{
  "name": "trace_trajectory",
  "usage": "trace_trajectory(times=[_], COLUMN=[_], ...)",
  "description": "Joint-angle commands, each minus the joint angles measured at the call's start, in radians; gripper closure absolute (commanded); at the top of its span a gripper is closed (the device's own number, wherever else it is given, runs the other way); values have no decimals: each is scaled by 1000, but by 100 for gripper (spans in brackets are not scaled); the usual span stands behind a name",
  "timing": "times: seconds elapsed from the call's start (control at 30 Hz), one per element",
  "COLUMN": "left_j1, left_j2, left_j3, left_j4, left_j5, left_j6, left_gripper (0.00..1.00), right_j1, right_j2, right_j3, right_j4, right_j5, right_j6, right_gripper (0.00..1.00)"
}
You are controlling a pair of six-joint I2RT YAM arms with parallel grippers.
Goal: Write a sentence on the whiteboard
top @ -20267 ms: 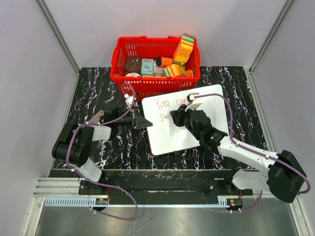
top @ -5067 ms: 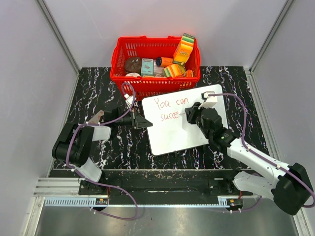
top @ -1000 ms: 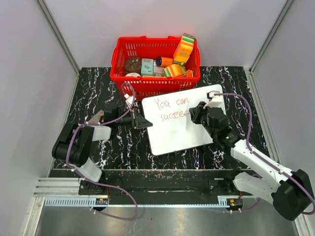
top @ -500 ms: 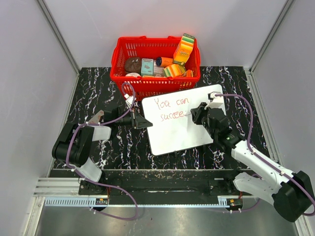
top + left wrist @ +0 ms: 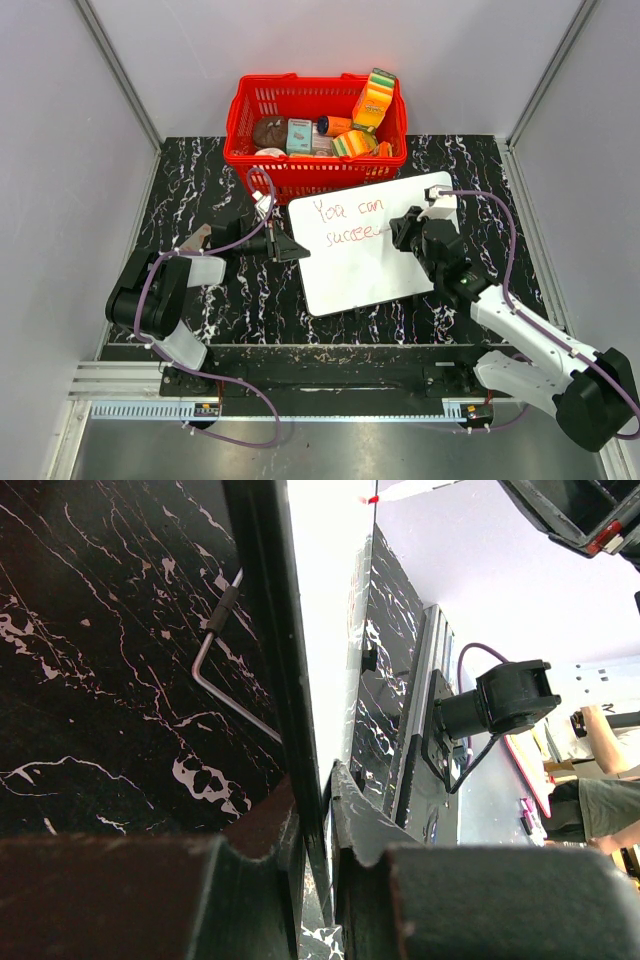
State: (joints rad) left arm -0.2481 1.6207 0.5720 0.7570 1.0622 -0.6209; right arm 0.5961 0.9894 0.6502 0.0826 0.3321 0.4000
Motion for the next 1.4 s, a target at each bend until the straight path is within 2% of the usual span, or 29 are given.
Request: trace_trajectory(times=[0.0,0.5,1.37], left_j1=[-17,-17,-17], left_j2=[5,5,4], left_j3=[12,12,11], left_j4=[47,47,45], left_j5=[-8,-7,-7], left_j6=[84,84,85], left_gripper=[100,100,100], right_j1=[-7,-21,-25], right_j2=[-3,77,22], right_j3=[65,135,23], right_j4=[59,86,31], right_j5=[27,56,-13], right_j6=[-24,-49,-6], right_gripper=[100,100,100])
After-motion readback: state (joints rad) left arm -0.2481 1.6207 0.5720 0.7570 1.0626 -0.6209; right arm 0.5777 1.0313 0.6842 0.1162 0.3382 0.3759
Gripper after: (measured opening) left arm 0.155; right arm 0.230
